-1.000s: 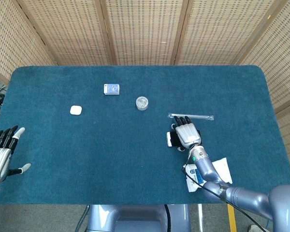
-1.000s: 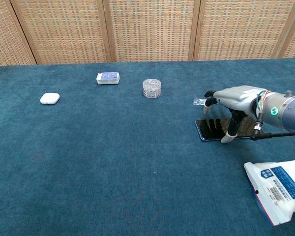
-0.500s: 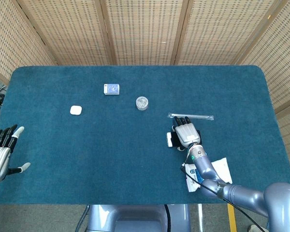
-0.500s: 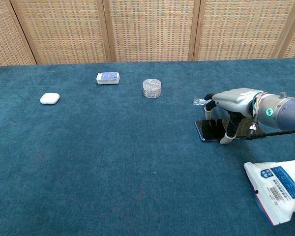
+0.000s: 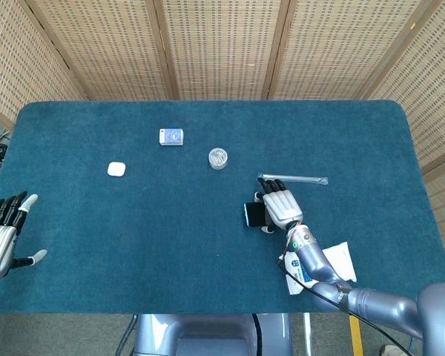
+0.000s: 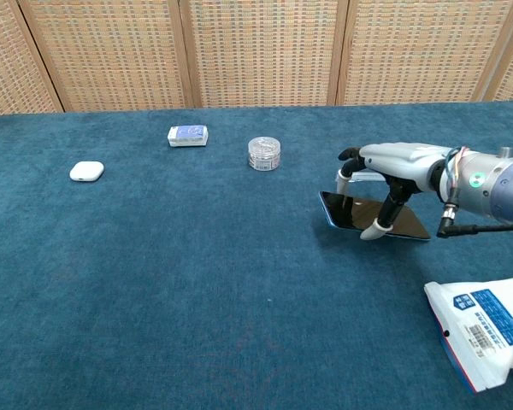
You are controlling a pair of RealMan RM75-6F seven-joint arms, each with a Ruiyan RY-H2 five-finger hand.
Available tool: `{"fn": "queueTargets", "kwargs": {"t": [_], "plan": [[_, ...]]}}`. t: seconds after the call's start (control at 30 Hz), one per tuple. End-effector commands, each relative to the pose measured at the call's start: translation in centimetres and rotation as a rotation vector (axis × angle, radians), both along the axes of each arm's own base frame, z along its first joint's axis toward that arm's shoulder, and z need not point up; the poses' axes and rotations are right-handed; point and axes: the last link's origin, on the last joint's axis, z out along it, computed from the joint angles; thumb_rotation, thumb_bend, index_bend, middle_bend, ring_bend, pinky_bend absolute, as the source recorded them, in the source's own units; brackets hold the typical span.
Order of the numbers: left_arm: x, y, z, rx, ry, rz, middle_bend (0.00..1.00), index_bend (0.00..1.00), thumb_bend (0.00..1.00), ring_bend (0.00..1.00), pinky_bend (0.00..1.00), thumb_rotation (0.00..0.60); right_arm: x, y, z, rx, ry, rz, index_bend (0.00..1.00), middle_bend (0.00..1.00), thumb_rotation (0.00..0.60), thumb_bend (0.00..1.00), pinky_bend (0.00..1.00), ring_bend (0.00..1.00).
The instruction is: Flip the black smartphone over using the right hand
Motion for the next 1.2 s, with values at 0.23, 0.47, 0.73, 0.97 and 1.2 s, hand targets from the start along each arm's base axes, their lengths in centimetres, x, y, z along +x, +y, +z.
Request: {"fn": "queueTargets", "kwargs": {"t": [0.23, 0.47, 0.73, 0.97, 1.2], "plan": [[0.1, -0.1, 0.0, 0.000, -0.003, -0.007, 0.00, 0.00, 0.00, 0.00, 0.00, 0.600, 0.8, 0.7, 3.3, -0.007, -0.314, -0.059, 0.50, 0.00, 0.600, 0.34, 0.00, 0.00], [0.2, -0.2, 0.0, -0.003, -0.002, -0.007, 0.00, 0.00, 0.00, 0.00, 0.00, 0.600, -1.2, 1.0, 4.0, 0.004, -0.483, -0.155, 0.50, 0.00, 0.600, 0.34, 0.00, 0.00], [0.2, -0.1, -0.2, -0.010, 0.002, -0.002, 0.00, 0.00, 0.00, 0.00, 0.00, 0.600, -6.1, 1.6, 4.8, -0.025, -0.593, -0.241, 0.50, 0.00, 0.600, 0.35, 0.00, 0.00], [0.3, -0.2, -0.5, -0.014, 0.008, -0.007, 0.00, 0.00, 0.00, 0.00, 0.00, 0.600, -11.5, 3.4, 6.3, -0.019, -0.599, -0.255, 0.26, 0.00, 0.600, 0.36, 0.00, 0.00], [0.5, -0.4, -0.4, -0.012, 0.006, -0.015, 0.00, 0.00, 0.00, 0.00, 0.00, 0.600, -16.8, 5.9, 9.2, -0.058, -0.527, -0.223, 0.06, 0.00, 0.600, 0.34, 0.00, 0.00]]}}
